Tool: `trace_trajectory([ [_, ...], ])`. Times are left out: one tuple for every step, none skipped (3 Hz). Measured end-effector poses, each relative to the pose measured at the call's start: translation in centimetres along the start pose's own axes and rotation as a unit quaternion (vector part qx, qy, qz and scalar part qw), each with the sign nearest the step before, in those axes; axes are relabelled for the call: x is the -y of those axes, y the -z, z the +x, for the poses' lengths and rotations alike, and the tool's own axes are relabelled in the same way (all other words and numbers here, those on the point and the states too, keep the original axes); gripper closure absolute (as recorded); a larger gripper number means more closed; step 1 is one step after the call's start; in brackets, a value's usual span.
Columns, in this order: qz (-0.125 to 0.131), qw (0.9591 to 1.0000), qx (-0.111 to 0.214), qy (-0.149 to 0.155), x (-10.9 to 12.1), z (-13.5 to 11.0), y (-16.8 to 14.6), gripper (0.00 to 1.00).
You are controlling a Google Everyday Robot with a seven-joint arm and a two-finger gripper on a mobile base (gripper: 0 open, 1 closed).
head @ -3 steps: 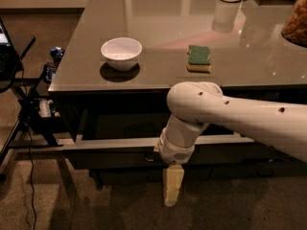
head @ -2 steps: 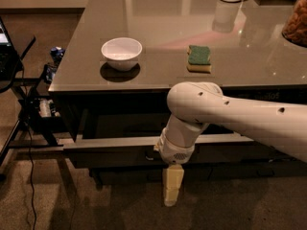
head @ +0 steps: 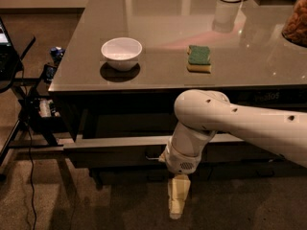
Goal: Open top drawer
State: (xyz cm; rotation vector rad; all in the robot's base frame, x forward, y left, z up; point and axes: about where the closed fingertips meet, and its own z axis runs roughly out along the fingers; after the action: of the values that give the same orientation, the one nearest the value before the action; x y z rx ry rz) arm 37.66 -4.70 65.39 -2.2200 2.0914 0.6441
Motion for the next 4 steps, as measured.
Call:
trace_trajectory([
  [0.003,1.0000,0.000,-0.001,0.1,0.0,0.2,0.00],
  [0.013,0.9999,-0.001,0.003,0.7,-0.2,0.9,0.00],
  [0.014,0.9999,-0.002,0.007,1.4,-0.6,0.9,0.00],
  [0.004,1.0000,-0.001,0.006,2.6,-0.7,-0.1,0.00],
])
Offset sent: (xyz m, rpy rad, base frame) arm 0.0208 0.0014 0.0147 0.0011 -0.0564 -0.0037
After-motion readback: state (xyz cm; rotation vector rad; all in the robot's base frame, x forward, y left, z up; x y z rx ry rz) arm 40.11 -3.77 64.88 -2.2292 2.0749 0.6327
